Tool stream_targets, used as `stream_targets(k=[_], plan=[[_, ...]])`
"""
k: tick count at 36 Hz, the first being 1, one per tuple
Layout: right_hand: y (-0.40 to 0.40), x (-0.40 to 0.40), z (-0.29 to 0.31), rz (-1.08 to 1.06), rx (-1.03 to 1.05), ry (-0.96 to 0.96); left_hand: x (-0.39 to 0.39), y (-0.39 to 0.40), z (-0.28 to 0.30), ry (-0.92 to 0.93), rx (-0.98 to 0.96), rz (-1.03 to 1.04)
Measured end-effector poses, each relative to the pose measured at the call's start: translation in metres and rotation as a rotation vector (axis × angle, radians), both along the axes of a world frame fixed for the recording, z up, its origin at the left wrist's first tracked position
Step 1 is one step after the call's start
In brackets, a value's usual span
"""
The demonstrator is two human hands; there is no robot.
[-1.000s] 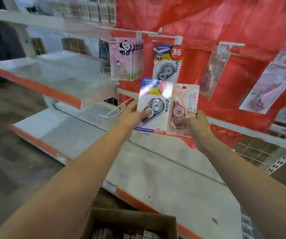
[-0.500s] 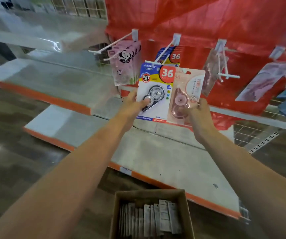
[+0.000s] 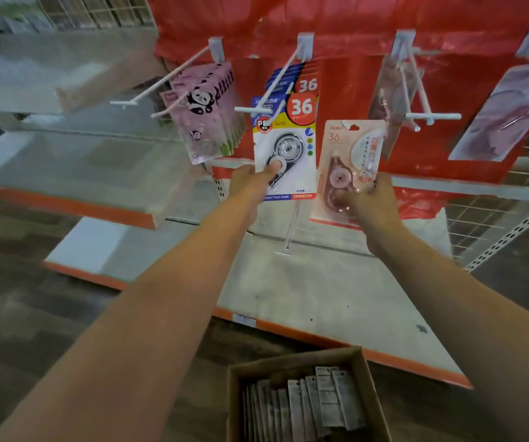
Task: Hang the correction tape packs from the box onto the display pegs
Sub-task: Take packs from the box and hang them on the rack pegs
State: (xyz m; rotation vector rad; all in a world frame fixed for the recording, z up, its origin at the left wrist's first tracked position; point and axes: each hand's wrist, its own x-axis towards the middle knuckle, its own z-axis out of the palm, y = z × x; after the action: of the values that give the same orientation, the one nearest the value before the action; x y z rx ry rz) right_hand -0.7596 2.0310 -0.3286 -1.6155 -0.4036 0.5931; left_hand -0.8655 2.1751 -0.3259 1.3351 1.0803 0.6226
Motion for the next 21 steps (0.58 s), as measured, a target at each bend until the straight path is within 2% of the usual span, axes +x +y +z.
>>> stream_targets(k=[6, 11, 17, 21], plan=[[0.004, 0.005, -0.012, 0.004, -0.040, -0.025, 0.017, 0.021, -0.005, 0.007, 0.058, 0.017], [0.016, -0.004, -0.015, -0.056, 0.016, -0.017, 0.030, 0.038, -0.004, -0.004, 0.071, -0.030], [0.026, -0.021, -0.019, -0.176, 0.037, 0.008, 0.023, 0.041, -0.019, 0.018, 0.001, -0.231], [0.023, -0.038, -0.027, -0.221, 0.048, 0.030, 0.010, 0.034, -0.032, 0.131, -0.085, -0.344]])
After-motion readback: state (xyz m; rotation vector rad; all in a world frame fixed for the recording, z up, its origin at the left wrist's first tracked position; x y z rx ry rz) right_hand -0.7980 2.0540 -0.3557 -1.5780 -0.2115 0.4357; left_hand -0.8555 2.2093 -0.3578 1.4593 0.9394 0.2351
